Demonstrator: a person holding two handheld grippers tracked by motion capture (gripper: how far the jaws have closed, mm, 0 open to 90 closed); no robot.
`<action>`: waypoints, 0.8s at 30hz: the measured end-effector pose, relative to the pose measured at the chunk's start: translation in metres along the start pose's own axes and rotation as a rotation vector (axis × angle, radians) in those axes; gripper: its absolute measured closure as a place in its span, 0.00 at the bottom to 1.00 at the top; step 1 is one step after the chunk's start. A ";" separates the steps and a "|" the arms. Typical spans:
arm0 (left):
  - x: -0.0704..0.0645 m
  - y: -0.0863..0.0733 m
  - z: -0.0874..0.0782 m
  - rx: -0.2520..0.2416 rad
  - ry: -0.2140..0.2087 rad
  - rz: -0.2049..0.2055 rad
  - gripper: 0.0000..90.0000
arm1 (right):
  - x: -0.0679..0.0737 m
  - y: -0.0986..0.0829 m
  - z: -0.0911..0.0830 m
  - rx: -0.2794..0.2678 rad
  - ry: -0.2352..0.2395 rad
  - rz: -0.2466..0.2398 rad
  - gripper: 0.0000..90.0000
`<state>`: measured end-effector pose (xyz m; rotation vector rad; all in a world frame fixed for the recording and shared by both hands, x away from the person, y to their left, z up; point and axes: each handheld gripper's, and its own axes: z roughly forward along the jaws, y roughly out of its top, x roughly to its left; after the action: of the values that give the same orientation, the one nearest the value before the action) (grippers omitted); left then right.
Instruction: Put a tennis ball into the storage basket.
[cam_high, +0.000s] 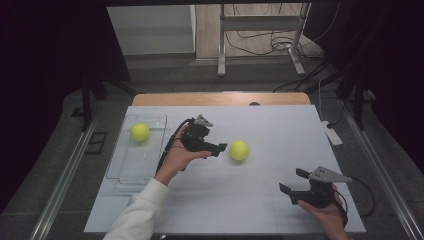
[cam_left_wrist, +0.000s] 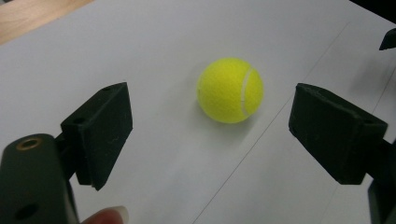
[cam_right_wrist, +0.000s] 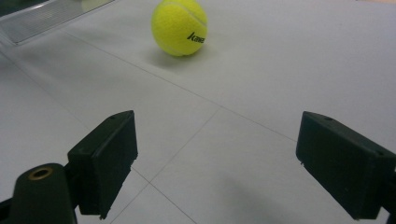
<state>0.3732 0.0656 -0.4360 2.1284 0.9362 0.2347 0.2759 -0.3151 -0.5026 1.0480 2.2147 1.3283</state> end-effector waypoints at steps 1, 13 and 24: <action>0.000 0.001 0.002 0.003 -0.003 -0.002 0.16 | 0.000 0.000 0.000 -0.001 -0.001 -0.001 0.15; -0.005 0.005 0.019 0.021 -0.031 0.005 0.16 | 0.000 0.000 0.001 0.002 0.001 -0.003 0.15; -0.004 0.009 0.029 0.036 -0.051 -0.014 0.15 | -0.001 0.000 0.001 0.003 0.001 -0.004 0.15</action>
<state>0.3879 0.0421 -0.4484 2.1500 0.9323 0.1567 0.2770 -0.3148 -0.5034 1.0436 2.2186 1.3245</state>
